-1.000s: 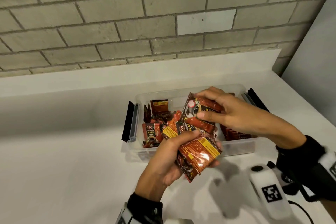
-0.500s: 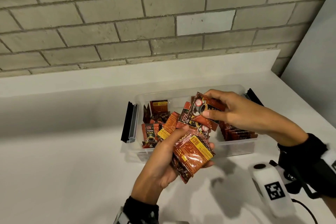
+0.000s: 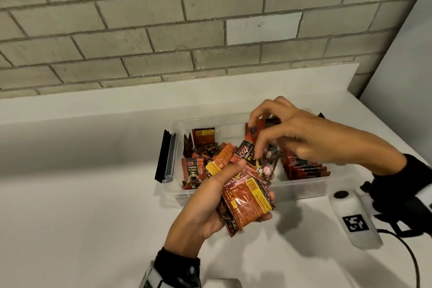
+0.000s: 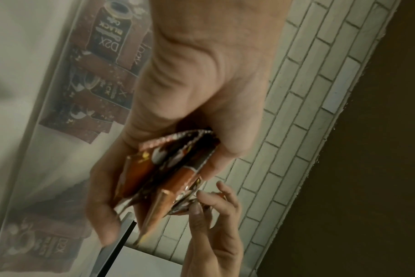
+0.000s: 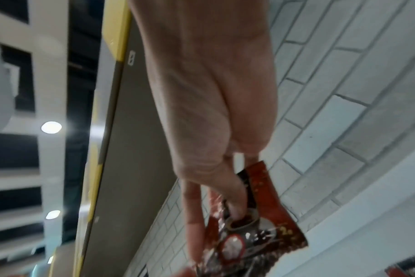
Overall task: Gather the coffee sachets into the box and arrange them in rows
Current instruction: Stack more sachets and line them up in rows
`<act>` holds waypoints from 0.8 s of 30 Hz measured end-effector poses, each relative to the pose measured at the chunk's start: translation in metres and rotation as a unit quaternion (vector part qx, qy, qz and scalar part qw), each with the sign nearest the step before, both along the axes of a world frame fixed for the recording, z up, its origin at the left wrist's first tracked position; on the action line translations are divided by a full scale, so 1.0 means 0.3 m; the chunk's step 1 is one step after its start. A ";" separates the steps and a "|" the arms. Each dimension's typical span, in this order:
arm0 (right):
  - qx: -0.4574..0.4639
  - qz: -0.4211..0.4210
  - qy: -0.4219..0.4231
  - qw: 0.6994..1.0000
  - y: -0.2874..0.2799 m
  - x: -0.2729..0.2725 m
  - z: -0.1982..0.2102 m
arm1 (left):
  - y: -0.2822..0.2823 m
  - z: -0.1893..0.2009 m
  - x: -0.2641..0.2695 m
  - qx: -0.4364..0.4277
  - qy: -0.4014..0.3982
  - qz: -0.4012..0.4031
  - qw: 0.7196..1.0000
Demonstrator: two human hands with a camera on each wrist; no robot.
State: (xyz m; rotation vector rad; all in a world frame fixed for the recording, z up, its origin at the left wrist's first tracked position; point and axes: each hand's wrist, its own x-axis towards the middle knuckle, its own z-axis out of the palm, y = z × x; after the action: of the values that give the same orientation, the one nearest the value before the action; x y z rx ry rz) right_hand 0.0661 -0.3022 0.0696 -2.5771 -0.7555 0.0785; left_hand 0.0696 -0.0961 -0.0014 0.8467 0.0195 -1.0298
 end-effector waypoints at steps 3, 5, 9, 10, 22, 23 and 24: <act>-0.055 0.065 -0.024 0.996 0.026 0.007 0.013 | 0.004 -0.006 0.014 -0.001 0.007 -0.037 0.999; -0.030 0.066 -0.004 0.997 0.031 0.008 0.012 | 0.010 -0.006 0.022 0.003 0.006 -0.053 0.999; -0.024 -0.041 0.119 0.992 0.012 0.021 0.012 | 0.017 -0.002 0.021 -0.010 -0.003 -0.060 0.998; -0.015 -0.064 0.136 0.989 0.008 0.024 0.009 | 0.017 -0.004 0.021 -0.015 -0.007 -0.059 0.998; 0.419 -0.196 0.312 0.830 -0.012 -0.065 -0.059 | 0.008 -0.005 0.023 -0.087 -0.066 0.106 0.988; 0.426 -0.199 0.335 0.816 0.000 -0.078 -0.078 | 0.003 -0.001 0.022 -0.090 -0.074 0.125 0.985; 0.424 -0.204 0.347 0.811 0.014 -0.089 -0.095 | -0.004 0.002 0.021 -0.090 -0.081 0.146 0.982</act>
State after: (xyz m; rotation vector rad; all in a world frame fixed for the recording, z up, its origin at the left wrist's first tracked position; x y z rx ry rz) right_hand 0.0393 -0.2981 0.0411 -1.5901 0.0780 0.4164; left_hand 0.0758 -0.0972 -0.0007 0.7351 -0.0845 -0.6732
